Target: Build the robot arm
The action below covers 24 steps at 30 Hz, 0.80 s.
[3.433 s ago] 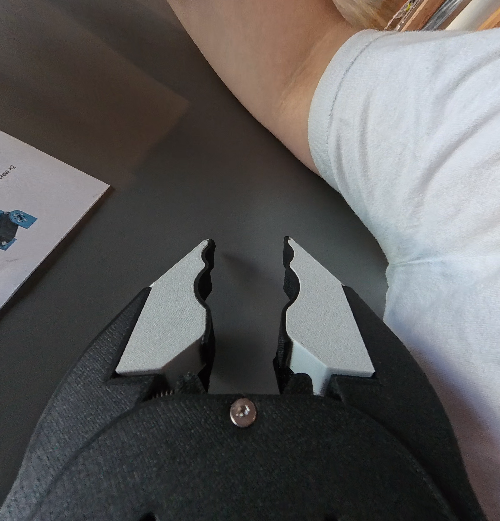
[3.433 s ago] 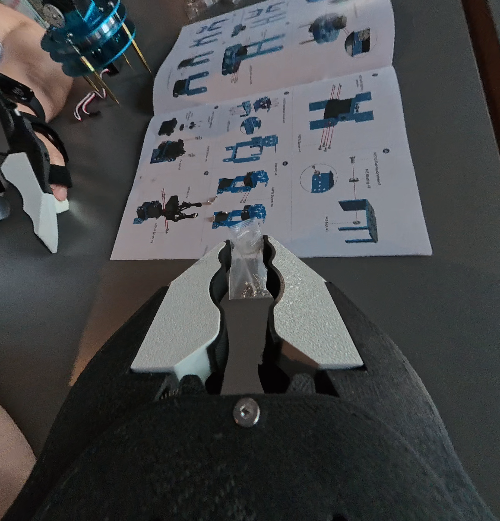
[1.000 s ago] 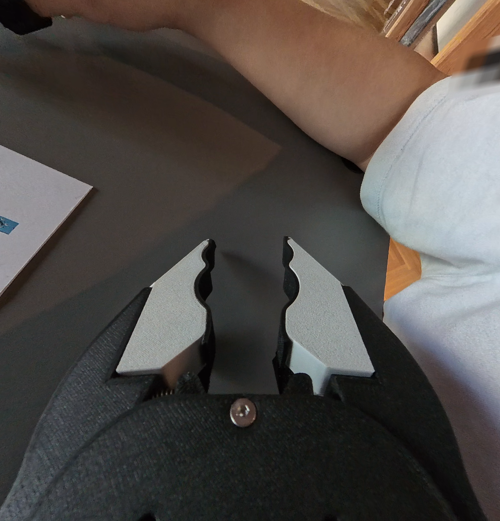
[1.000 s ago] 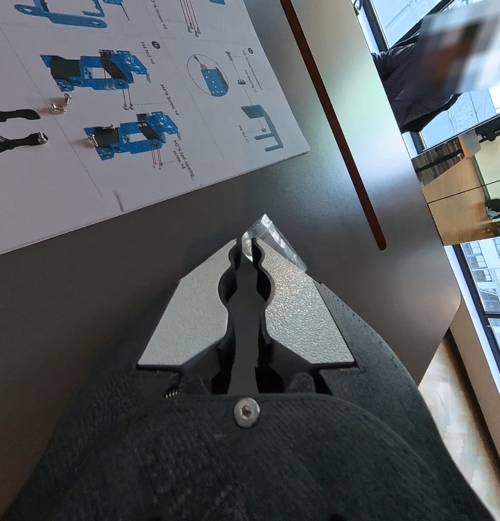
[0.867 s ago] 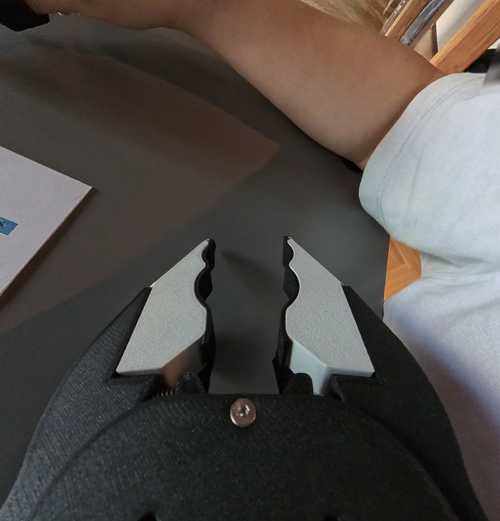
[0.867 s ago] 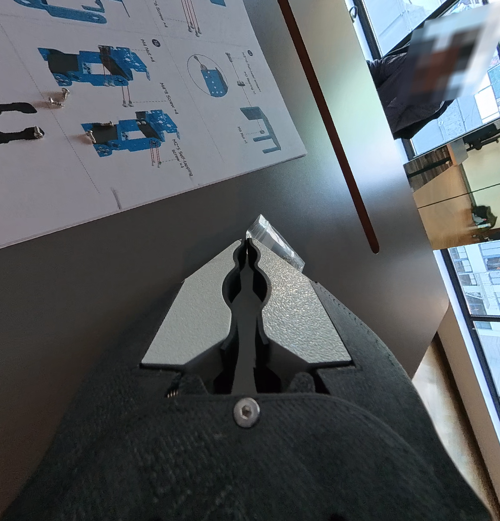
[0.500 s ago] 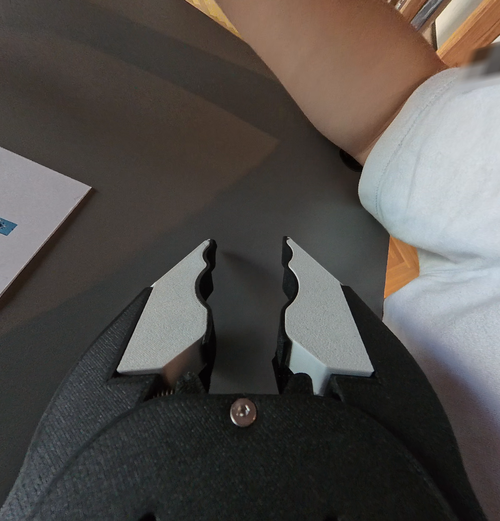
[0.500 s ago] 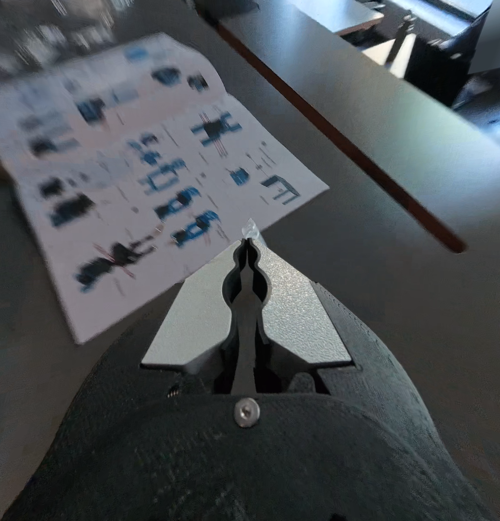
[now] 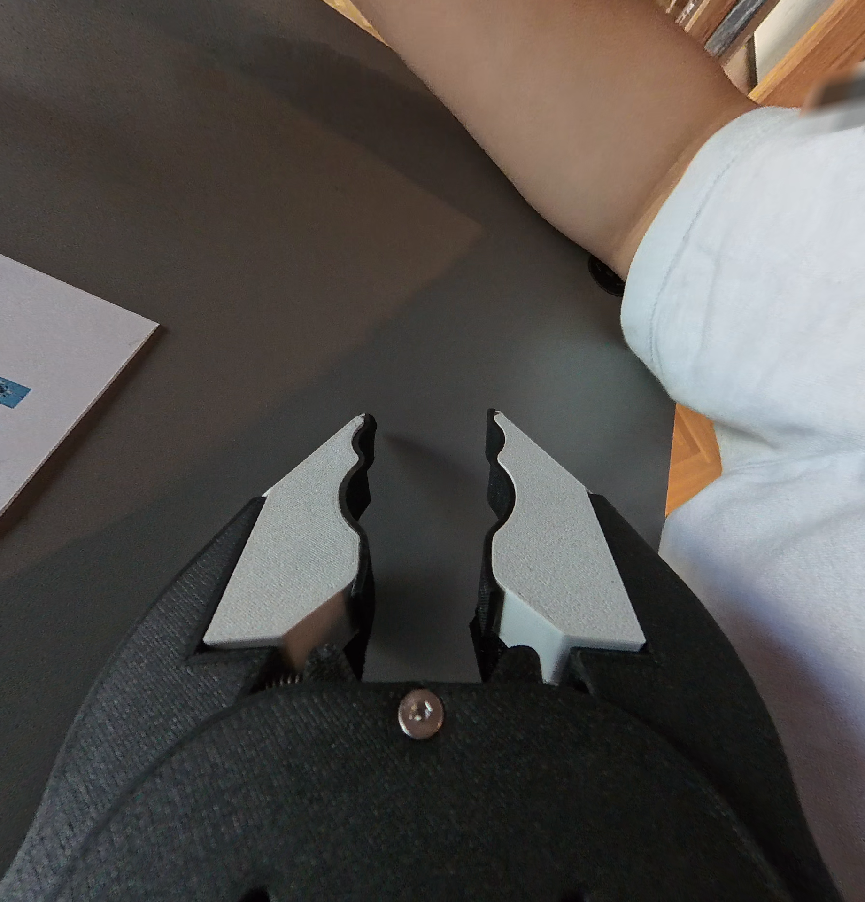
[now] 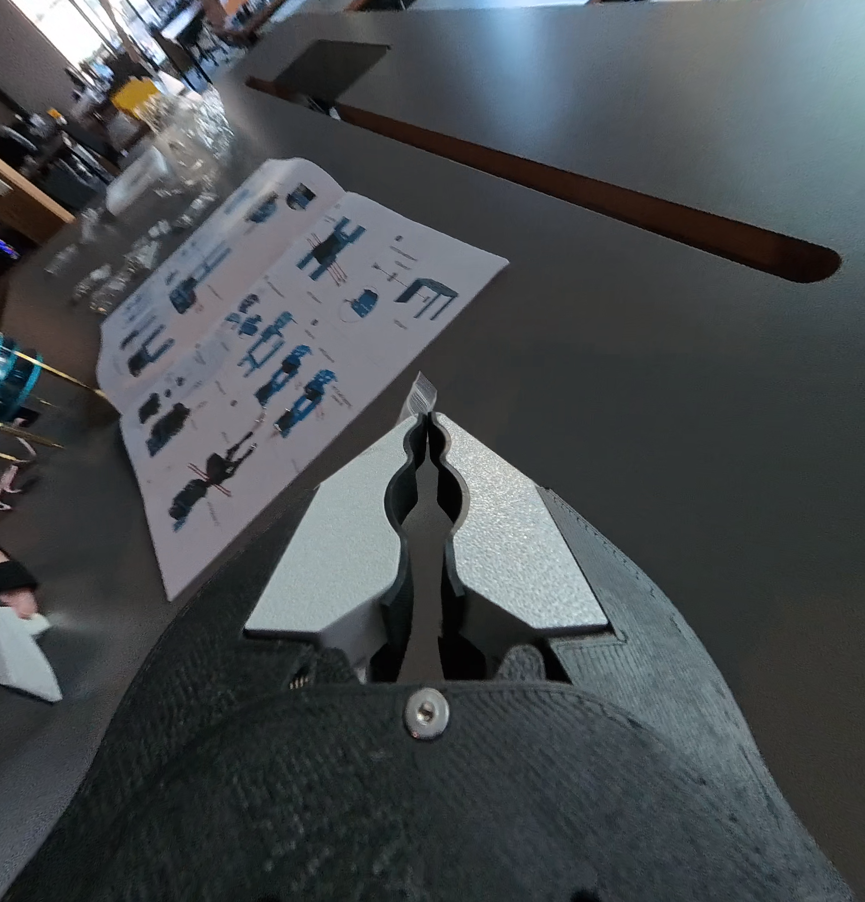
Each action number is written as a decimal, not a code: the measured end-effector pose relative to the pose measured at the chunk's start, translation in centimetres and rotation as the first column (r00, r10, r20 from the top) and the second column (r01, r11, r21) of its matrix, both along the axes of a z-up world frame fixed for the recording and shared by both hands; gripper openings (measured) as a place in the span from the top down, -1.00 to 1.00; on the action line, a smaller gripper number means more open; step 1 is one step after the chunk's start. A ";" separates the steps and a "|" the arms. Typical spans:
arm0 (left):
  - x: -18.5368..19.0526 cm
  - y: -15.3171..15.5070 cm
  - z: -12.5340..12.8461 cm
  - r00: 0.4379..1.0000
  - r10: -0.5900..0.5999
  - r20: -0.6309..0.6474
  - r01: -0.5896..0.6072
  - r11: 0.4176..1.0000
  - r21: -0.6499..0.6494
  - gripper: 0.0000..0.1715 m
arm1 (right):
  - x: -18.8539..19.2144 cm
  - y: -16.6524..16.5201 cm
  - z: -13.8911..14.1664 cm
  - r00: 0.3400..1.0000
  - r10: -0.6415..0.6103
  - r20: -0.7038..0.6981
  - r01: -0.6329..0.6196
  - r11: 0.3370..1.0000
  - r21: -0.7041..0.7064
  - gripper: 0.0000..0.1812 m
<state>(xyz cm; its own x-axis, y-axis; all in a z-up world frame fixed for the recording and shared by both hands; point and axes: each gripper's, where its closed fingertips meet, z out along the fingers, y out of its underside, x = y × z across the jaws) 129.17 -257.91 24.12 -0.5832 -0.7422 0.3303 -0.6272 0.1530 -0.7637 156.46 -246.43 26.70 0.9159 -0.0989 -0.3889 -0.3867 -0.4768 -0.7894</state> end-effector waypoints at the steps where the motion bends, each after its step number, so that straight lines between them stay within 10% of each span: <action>1: 0.0 0.0 0.0 1.000 -0.001 0.000 0.001 1.000 0.000 0.48 | 0.3 0.0 -0.4 1.000 0.001 0.013 0.000 1.000 -0.014 1.00; 19: -0.6 -0.4 0.0 1.000 -0.027 -0.007 0.027 1.000 -0.001 0.46 | 1.8 0.7 -1.8 0.970 0.024 0.243 -0.007 0.997 -0.072 0.71; 24: -0.4 -0.2 0.1 1.000 -0.020 -0.005 0.020 1.000 -0.007 0.47 | -0.5 2.1 4.4 0.882 -0.020 0.471 -0.084 0.977 0.197 0.77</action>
<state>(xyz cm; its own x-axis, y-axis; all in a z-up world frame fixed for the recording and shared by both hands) 128.76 -258.10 24.20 -0.5961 -0.7281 0.3385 -0.6281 0.1602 -0.7615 155.96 -244.33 31.09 0.9965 -0.0317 0.0776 0.0652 -0.2896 -0.9549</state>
